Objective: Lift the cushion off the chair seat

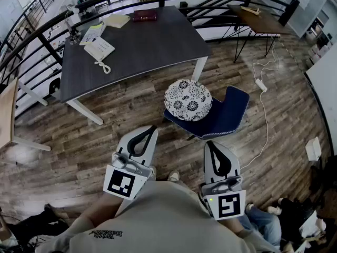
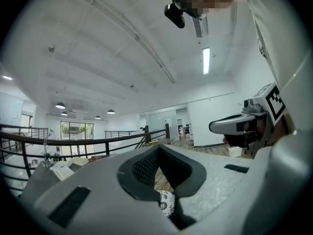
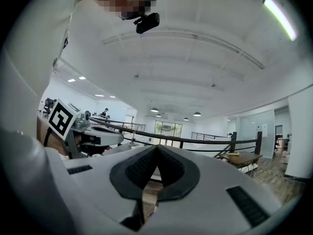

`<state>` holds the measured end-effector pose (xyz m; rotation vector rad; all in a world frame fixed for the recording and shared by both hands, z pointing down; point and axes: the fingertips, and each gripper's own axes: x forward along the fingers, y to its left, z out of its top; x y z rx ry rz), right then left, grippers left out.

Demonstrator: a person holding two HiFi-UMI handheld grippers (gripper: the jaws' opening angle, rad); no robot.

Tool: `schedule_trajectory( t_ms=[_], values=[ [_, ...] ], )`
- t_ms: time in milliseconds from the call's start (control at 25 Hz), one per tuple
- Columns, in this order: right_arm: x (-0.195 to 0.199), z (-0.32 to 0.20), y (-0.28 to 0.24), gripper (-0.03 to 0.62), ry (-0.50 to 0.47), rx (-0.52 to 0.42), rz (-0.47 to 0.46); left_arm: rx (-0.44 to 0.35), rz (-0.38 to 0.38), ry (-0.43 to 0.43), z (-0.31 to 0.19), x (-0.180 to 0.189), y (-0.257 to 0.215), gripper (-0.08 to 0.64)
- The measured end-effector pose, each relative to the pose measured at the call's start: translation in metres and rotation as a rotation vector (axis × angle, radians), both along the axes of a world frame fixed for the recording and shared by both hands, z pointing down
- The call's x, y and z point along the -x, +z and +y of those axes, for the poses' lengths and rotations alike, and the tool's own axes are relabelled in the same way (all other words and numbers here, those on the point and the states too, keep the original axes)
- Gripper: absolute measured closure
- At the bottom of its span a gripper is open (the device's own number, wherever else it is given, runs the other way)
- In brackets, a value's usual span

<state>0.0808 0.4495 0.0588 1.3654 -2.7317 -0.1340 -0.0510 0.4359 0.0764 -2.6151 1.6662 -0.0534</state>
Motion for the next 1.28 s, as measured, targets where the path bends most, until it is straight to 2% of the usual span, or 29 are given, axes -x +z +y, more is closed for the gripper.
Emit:
schedule_trajectory(
  t_ms=[240, 440, 640, 760, 1280],
  values=[
    [0.002, -0.003, 0.002, 0.589, -0.002, -0.008, 0.008, 0.013, 0.008, -0.01, -0.003, 0.005, -0.001, 0.555],
    [-0.002, -0.002, 0.002, 0.589, 0.002, 0.001, -0.029, 0.033, 0.007, 0.0, -0.004, 0.001, 0.005, 0.556],
    [-0.009, -0.003, 0.013, 0.589, 0.005, 0.039, -0.028, 0.045, -0.012, 0.002, -0.003, -0.01, 0.013, 0.555],
    [-0.014, -0.003, 0.016, 0.589, -0.005, 0.051, -0.029, 0.048, 0.006, -0.016, 0.0, -0.015, 0.011, 0.555],
    [-0.038, -0.005, 0.023, 0.589, -0.06, 0.05, -0.029, 0.061, -0.017, -0.035, 0.004, -0.047, 0.015, 0.555]
  ],
)
